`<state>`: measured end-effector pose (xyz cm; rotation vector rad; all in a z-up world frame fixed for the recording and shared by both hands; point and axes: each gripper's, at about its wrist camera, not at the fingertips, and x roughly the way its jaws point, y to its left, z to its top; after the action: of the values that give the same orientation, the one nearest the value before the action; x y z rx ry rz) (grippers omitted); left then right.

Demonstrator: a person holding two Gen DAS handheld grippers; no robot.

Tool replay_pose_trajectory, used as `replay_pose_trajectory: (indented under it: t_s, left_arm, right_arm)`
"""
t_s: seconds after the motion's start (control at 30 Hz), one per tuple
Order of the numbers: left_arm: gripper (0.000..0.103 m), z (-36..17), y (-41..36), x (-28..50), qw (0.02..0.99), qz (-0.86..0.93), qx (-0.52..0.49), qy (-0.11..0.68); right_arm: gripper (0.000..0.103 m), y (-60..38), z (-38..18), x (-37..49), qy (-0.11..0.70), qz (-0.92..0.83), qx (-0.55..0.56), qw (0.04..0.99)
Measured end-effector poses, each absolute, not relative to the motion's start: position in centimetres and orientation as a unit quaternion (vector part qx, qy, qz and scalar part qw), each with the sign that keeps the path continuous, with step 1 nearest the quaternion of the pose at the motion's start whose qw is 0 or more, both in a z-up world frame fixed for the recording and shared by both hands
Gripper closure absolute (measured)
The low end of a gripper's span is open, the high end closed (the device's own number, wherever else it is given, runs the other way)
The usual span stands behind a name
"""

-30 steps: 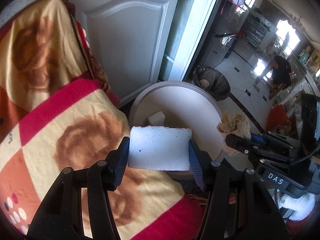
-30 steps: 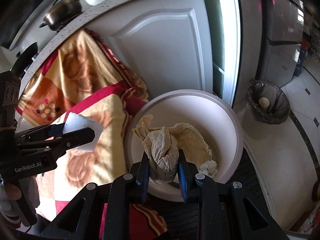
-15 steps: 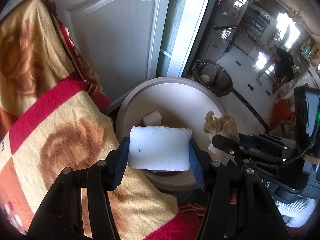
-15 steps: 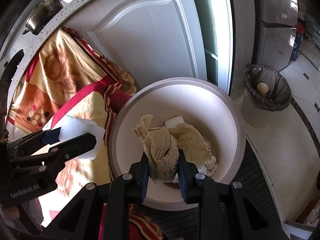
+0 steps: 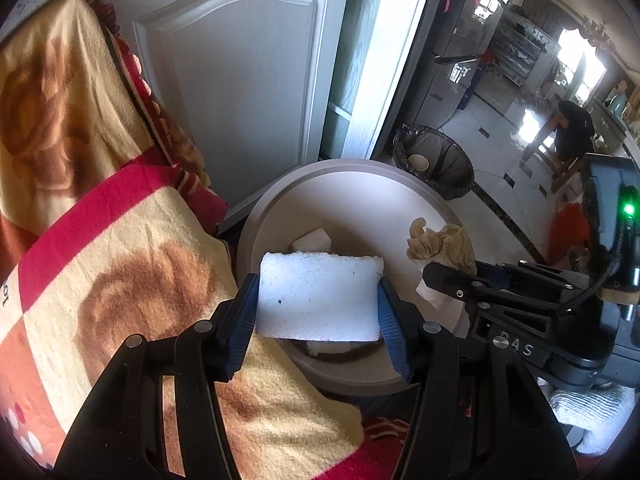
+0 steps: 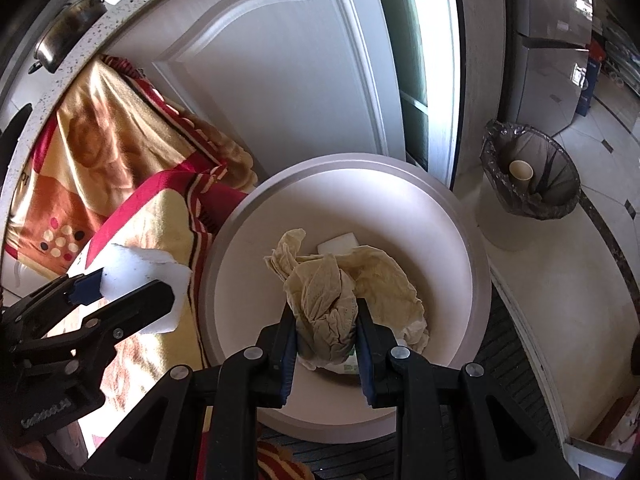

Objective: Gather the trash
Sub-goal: 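Open the right tool to drop the crumpled paper into the bin, then open the left tool to drop the foam block into the bin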

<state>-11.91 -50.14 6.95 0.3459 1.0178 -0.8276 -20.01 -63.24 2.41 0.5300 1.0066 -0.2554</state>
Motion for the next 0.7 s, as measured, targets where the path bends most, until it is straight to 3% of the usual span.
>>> replay_pose_trajectory:
  t_s: [0.1, 0.2, 0.23, 0.7]
  left_arm:
    - [0.048, 6.8, -50.2, -11.8, 0.776, -0.384, 0.157, 0.474]
    - [0.047, 6.6, -50.4, -11.9, 0.773, -0.385, 0.162, 0.477]
    - [0.047, 6.5, -50.4, -11.8, 0.771, -0.386, 0.162, 0.480]
    - [0.039, 6.0, -49.9, -11.1, 0.745, -0.408, 0.113, 0.515]
  right_arm:
    - [0.076, -63.4, 2.2, -19.8, 0.479, -0.127, 0.248, 0.832]
    - [0.060, -63.4, 2.3, -19.7, 0.477, -0.132, 0.244, 0.834]
    - [0.059, -63.3, 2.4, -19.8, 0.474, -0.134, 0.243, 0.836]
    - [0.059, -63.0, 3.5, -22.1, 0.461, -0.135, 0.257, 0.839]
